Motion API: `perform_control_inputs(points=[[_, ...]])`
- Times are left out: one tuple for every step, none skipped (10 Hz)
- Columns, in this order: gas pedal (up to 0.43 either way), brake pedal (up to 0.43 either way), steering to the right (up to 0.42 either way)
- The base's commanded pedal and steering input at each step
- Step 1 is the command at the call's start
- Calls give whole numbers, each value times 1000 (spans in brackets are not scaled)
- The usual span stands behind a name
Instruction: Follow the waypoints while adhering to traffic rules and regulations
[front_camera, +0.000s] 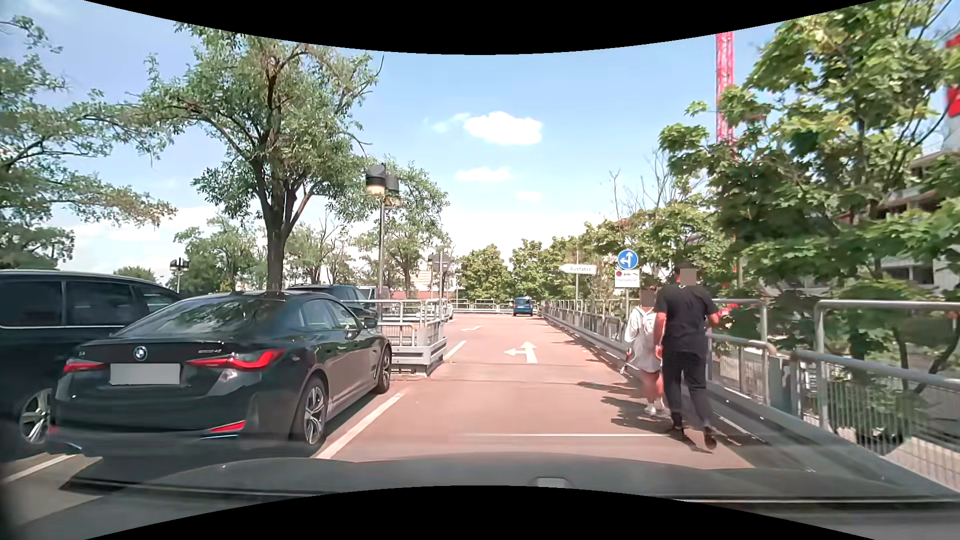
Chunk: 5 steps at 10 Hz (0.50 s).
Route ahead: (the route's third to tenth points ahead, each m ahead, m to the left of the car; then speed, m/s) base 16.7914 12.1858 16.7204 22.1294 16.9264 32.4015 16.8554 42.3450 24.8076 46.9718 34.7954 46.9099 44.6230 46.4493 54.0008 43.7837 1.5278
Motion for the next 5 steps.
perform_control_inputs(points=[[0,12,-6],[0,12,-6],[0,12,-6],[0,12,-6],[0,12,-5]])
